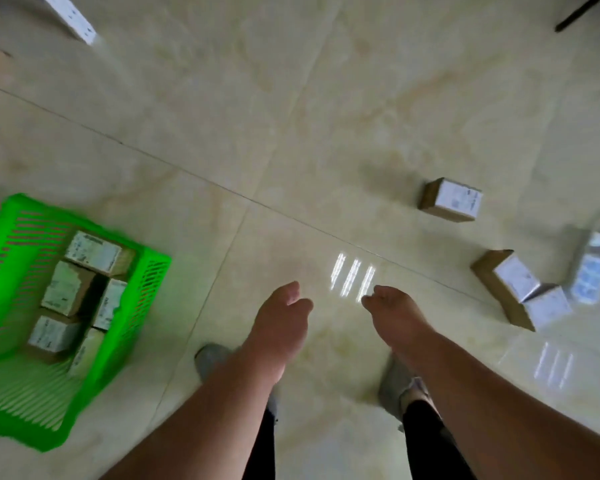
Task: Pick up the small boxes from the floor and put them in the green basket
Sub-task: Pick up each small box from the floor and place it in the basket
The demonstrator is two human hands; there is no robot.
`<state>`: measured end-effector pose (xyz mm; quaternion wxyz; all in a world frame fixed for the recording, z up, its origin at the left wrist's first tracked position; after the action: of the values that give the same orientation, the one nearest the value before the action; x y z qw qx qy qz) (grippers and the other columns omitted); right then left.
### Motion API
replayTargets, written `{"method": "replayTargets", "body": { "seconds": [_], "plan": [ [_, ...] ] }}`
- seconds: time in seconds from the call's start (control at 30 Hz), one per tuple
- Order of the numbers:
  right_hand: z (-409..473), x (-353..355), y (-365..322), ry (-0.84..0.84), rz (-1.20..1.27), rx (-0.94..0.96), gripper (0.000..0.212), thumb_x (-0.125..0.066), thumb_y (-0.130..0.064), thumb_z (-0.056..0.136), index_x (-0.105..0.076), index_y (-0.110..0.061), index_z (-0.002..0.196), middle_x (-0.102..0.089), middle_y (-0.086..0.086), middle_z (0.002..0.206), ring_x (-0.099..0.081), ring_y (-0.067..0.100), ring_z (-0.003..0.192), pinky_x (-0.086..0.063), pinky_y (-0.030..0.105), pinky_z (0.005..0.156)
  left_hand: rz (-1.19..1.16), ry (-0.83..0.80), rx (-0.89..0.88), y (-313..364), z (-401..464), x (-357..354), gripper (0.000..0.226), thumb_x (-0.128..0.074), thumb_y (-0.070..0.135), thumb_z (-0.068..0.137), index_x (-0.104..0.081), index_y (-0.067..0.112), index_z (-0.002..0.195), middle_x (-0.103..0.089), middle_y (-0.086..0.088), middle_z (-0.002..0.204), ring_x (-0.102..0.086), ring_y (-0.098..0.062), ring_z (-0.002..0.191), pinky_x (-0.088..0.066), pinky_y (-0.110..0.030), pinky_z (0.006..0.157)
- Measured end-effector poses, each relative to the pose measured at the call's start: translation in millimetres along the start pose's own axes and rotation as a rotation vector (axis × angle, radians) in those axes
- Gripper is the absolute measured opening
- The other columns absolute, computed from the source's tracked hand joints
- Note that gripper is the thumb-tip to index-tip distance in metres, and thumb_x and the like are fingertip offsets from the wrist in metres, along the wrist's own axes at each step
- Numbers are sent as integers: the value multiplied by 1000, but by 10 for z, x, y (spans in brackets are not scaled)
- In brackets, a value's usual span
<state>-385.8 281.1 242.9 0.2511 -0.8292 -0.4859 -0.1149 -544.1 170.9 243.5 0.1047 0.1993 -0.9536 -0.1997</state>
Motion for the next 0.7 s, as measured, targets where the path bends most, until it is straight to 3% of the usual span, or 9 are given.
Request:
{"method": "replayTargets", "body": {
  "seconds": [0.13,0.2,0.27,0.33,0.5,0.6,0.7],
  "plan": [
    [198,816,654,25,51,-59,24,-57,-26,91,-48,-19,70,-53,4,77,-51,24,79,-41,35,74,119,-48,10,164,-121,-877,56,-60,17,93,-49,19,148,-53,0,152,-53,-18,133,-40,-43,115],
    [272,1201,927,27,92,-57,5,-59,-25,90,-58,-22,86,-55,5,84,-52,23,82,-39,32,73,152,-43,19,248,-191,-1272,56,-61,17,92,-51,20,147,-55,1,150,-55,-17,131,-41,-44,115],
    [334,1554,1180,42,115,-69,7,-58,-24,89,-60,-20,95,-57,8,90,-55,25,84,-40,31,75,169,-49,34,323,-263,-1630,55,-61,17,92,-51,21,146,-55,2,149,-56,-17,130,-43,-43,114],
    [401,1883,1408,69,86,-75,7,-58,-26,90,-58,-18,91,-57,8,90,-54,25,84,-39,29,74,178,-58,35,366,-311,-1954,56,-60,16,93,-50,20,148,-53,1,151,-55,-17,132,-42,-43,114],
    [491,2437,1965,135,69,-132,31,-57,-24,90,-39,-20,65,-47,3,77,-46,24,78,-36,31,67,187,-113,45,361,-450,-2624,55,-55,15,95,-47,19,150,-51,2,152,-51,-16,134,-38,-40,117],
    [434,2592,2331,162,109,-192,23,-57,-19,87,-44,-14,68,-45,4,69,-43,26,69,-32,30,57,188,-150,54,308,-524,-2913,54,-56,19,95,-50,22,148,-54,4,149,-54,-16,131,-40,-37,115],
    [309,2632,2659,159,80,-234,13,-54,-21,87,-57,-9,85,-56,7,82,-53,28,74,-37,31,63,238,-160,28,247,-523,-3083,52,-58,23,95,-51,24,147,-56,3,145,-56,-16,127,-42,-39,113]
  ]
}}
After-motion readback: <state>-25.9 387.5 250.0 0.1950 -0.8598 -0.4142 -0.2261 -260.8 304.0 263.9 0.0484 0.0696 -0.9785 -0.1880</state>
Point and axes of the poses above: each hand's wrist, its own z-axis towards the middle knuckle, its own x-axis out of the back of the hand, y = z × x, the point moved 2 cm from there along z, towards the middle knuckle
